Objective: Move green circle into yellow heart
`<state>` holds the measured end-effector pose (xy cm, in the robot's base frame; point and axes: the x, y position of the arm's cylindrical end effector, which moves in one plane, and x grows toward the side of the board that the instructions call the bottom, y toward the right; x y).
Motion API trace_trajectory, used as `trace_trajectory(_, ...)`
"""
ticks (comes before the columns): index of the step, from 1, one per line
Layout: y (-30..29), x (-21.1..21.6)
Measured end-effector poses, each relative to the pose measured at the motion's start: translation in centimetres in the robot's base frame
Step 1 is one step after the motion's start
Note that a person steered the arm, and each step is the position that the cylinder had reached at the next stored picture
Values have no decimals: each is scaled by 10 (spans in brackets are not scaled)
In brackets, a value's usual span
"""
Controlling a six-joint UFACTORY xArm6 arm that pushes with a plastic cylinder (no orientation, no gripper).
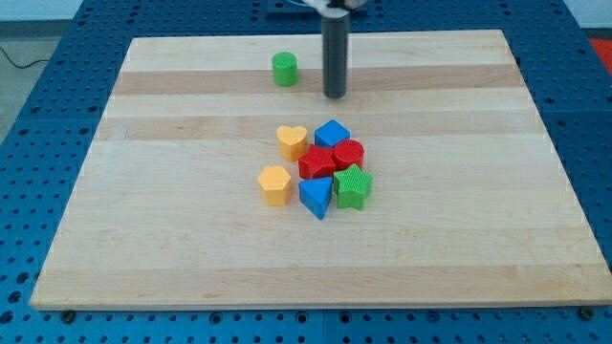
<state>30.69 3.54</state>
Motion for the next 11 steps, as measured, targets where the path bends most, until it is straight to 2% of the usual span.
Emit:
trace_trajectory(1, -18, -62)
trace_trajectory(2, -73, -90)
trace_trajectory(3, -138, -58)
trace_trajectory(4, -158, 6)
trace_trajectory(5, -158, -17)
trace_trajectory(6, -144, -66)
trace_trajectory(7, -98, -73)
trace_trajectory(8, -84, -45)
trace_trajectory(10, -116, 52)
trace_trajectory(11, -116, 73)
